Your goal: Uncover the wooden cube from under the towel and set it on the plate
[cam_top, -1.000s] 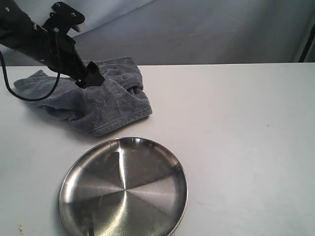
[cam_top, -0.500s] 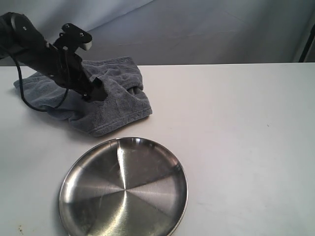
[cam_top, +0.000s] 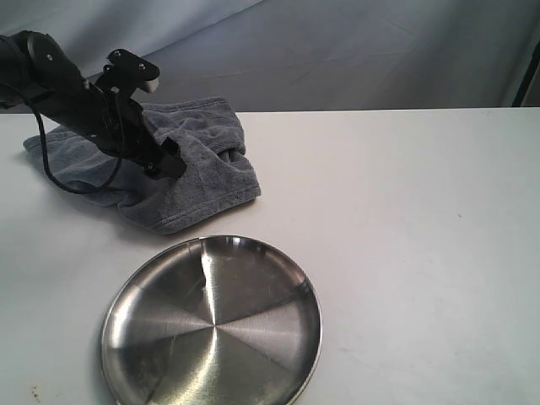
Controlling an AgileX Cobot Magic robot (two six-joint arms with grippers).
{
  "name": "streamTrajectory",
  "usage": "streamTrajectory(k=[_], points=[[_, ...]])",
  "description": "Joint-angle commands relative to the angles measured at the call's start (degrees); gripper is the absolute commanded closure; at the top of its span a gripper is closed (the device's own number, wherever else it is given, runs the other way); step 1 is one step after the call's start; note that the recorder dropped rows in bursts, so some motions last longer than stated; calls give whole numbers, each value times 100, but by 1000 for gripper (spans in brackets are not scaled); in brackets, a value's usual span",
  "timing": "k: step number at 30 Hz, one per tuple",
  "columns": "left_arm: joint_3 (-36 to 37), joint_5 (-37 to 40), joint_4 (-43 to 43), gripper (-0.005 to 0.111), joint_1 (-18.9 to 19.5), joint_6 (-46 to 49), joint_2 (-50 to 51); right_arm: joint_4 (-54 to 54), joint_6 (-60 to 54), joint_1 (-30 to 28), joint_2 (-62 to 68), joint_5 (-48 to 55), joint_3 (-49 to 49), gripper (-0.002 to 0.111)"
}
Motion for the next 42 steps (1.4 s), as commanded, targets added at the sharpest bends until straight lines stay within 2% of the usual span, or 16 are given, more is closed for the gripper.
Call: streamTrajectory(k=[1, 11, 13, 15, 18, 21, 31, 42], points=[[-18, -256, -15, 3, 14, -764, -3, 2, 25, 6, -33, -22, 21, 108], [-18, -204, -3, 3, 14, -1082, 259, 2, 25, 6, -33, -22, 21, 108], [-18, -195, 13, 7, 14, -1183, 259, 2, 25, 6, -33, -22, 21, 108], [-18, -139, 13, 16, 14, -1183, 259, 2, 25, 6, -33, -22, 21, 108], [-18, -32, 13, 38, 14, -1183, 259, 2, 25, 6, -33, -22, 21, 108], [-18, -2, 13, 55, 14, -1183, 259, 2, 25, 6, -33, -22, 21, 108], [-18, 12, 22, 106, 14, -1130, 259, 2, 25, 6, -33, -22, 21, 108], [-18, 46, 460, 107, 14, -1017, 27, 2, 25, 6, -33, -22, 21, 108]])
